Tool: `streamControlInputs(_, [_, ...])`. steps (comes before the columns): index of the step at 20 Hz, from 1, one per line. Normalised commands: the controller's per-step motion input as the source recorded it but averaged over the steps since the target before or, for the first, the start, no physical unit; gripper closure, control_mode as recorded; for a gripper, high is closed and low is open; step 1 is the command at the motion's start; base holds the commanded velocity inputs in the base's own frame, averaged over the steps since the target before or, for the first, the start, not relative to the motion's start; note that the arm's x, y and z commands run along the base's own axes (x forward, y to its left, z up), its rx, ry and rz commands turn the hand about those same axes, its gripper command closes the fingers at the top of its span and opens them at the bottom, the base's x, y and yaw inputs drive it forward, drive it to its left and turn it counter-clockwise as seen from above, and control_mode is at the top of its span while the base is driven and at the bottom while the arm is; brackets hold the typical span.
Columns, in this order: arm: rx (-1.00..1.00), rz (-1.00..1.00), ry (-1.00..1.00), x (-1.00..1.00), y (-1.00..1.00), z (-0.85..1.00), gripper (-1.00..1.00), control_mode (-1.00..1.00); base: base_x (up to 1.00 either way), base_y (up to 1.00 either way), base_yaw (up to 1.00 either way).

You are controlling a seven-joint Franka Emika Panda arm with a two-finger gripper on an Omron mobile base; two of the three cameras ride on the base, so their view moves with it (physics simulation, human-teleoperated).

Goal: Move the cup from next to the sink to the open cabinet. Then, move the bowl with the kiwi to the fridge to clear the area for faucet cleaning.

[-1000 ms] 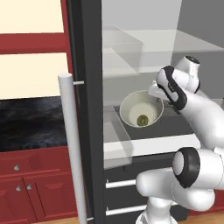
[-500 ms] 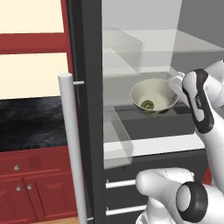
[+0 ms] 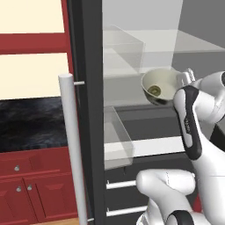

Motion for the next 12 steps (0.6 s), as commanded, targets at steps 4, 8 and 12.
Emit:
streamControlInputs(4, [0.24, -0.25, 0.04, 0.08, 0.00, 0.52, 1.00, -1.00, 0.00, 0.00, 0.00])
streamControlInputs(8, [0.02, 0.00, 0.20, 0.15, 0.06, -0.04, 1.00, -1.00, 0.00, 0.00, 0.00])
streamControlInputs(12, [0.05, 0.00, 0.14, 0.08, 0.00, -0.11, 1.00, -1.00, 0.00, 0.00, 0.00])
